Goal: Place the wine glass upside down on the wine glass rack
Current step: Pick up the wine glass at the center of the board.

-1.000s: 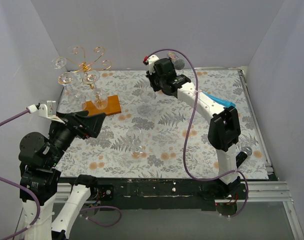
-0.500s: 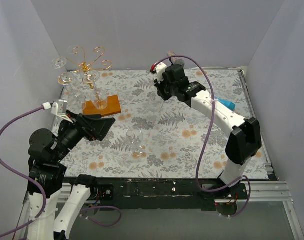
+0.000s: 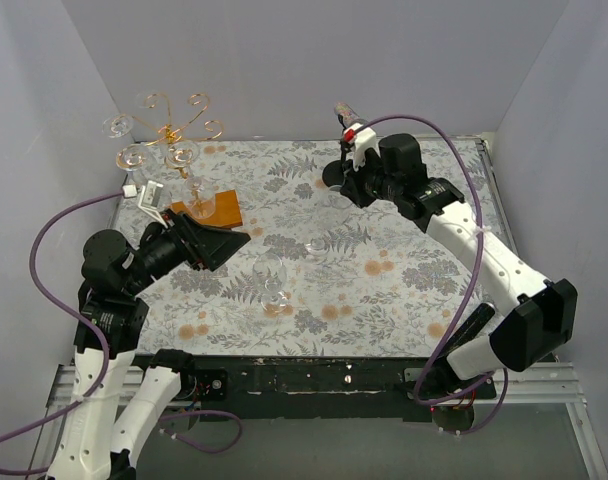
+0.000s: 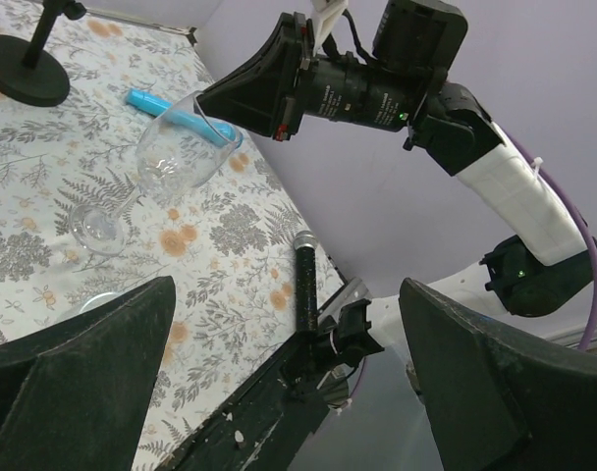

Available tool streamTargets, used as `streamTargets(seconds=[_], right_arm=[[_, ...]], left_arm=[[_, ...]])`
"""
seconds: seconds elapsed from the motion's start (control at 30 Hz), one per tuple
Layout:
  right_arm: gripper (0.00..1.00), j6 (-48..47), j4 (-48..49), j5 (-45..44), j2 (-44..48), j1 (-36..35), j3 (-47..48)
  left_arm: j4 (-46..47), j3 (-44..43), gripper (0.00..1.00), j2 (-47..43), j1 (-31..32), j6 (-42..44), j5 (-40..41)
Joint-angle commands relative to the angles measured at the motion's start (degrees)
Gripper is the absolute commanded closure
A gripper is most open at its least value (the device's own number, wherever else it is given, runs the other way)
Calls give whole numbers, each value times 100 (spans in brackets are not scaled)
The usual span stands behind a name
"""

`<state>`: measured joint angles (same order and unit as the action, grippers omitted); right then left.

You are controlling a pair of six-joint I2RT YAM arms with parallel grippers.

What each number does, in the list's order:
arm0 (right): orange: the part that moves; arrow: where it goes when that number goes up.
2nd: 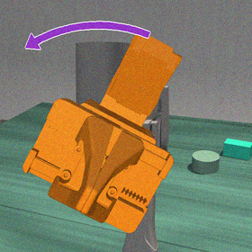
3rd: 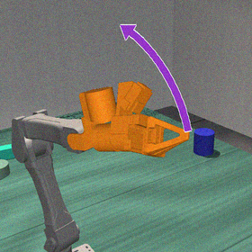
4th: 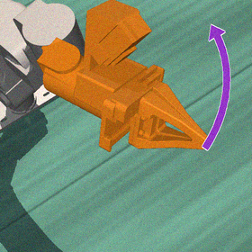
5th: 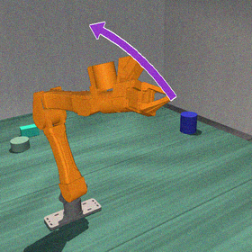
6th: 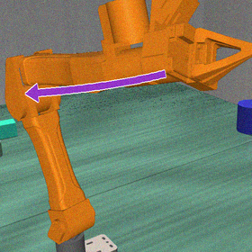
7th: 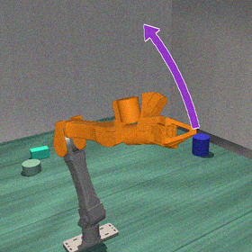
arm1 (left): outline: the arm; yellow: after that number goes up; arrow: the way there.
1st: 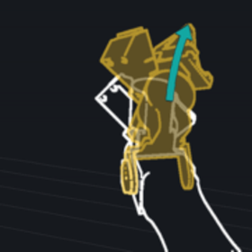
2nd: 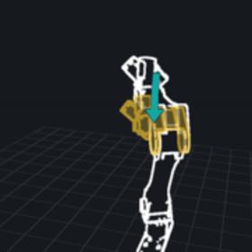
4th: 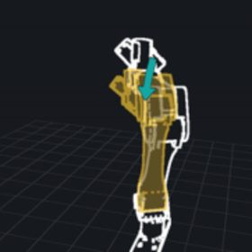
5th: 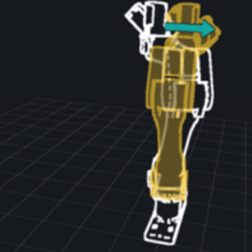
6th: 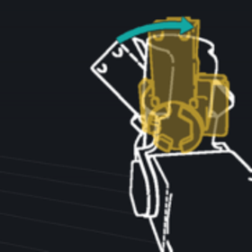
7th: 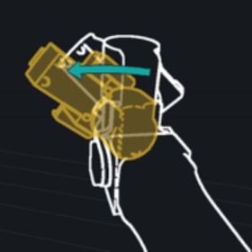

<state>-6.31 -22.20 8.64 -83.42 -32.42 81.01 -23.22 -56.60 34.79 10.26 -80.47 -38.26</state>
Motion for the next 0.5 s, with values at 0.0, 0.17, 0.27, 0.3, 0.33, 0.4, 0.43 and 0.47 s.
streamTargets(seconds=[0.0,0.17,0.27,0.3,0.33,0.4,0.43,0.47], right_arm=[[99,147,313,330,361,175,-156],[99,217,277,462,528,324,-296],[99,253,242,550,598,403,-305],[99,279,233,594,616,438,-305],[99,288,225,612,634,456,-305],[99,314,189,656,669,518,-288],[99,332,189,691,678,535,-297],[99,349,189,726,704,570,-288]], left_arm=[[415,52,2,142,20,-171,-410],[468,79,2,283,20,-154,-472],[503,61,2,388,20,-154,-489],[494,44,2,432,28,-136,-498],[503,35,2,476,55,-127,-489],[503,9,2,573,125,-110,-446],[503,0,2,634,195,-92,-402],[512,-9,2,696,300,-66,-297]])
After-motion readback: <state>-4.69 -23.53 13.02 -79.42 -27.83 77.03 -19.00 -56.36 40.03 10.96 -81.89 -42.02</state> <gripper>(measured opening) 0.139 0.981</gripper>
